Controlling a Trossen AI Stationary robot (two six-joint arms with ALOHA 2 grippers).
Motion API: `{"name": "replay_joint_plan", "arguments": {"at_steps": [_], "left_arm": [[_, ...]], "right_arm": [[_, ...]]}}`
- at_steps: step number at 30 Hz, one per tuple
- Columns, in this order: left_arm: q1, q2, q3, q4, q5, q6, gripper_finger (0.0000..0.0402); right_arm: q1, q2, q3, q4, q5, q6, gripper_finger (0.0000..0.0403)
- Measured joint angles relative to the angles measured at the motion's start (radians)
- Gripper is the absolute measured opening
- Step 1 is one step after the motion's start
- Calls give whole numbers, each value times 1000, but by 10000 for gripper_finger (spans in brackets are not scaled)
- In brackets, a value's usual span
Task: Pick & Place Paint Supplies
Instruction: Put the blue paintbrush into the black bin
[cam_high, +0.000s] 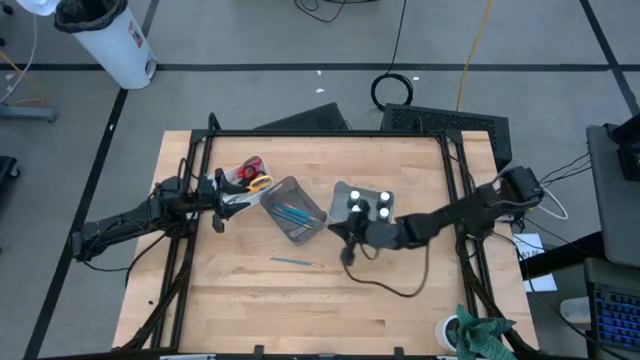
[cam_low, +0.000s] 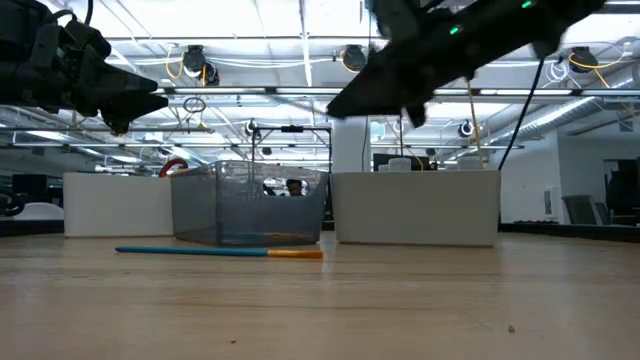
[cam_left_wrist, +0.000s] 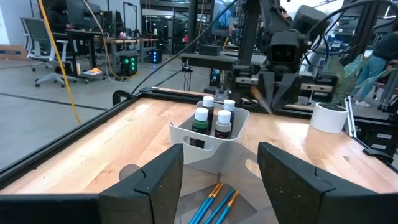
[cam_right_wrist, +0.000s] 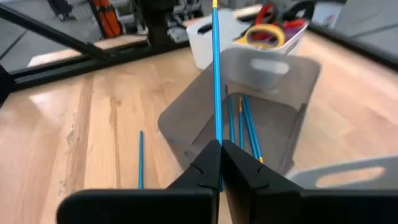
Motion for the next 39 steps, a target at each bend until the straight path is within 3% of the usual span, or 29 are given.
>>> {"name": "replay_joint_plan", "arguments": {"at_steps": [6,17,27,30,33,39], "left_arm": [[0,0,0,0,0,0,214],[0,0,1,-1,0,0,214],[0,0,1,0,0,-2,214],[0,0,1,0,0,-1,214],[0,0,1,0,0,-1,214],[0,0,1,0,0,0,214]], "right_arm": [[-108,117,83,13,-153,-5,0],[-188,226,104,67,-201,8,8],[-178,235,104,203,-232,-85,142],[-161,235,104,242,-285,-152,177],[-130,235,104,265,-334,-183,196],[-28,236,104,263,-332,-188,202]]}}
